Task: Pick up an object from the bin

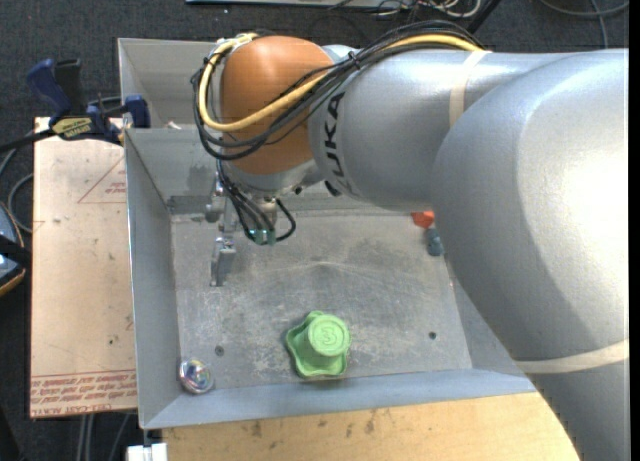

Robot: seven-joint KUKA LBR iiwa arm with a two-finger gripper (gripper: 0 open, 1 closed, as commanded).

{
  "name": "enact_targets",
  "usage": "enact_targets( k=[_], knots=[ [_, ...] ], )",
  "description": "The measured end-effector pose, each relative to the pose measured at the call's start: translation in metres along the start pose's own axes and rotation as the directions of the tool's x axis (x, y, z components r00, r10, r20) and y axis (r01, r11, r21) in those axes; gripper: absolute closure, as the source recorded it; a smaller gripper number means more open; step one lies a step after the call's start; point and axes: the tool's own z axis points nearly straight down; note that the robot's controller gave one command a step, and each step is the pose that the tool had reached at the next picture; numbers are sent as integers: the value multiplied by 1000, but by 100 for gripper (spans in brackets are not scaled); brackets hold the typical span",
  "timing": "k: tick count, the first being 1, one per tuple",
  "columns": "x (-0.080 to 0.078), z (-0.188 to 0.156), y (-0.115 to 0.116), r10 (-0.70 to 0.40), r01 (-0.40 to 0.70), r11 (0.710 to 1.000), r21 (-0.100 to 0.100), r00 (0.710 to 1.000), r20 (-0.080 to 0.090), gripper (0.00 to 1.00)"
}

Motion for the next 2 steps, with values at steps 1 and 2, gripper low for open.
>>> enact_targets(
  k=[1,2],
  knots=[
    [24,68,-80,-374,374,927,-3,927,16,0],
    [101,44,-131,-621,621,784,4,784,4,0]
  ],
)
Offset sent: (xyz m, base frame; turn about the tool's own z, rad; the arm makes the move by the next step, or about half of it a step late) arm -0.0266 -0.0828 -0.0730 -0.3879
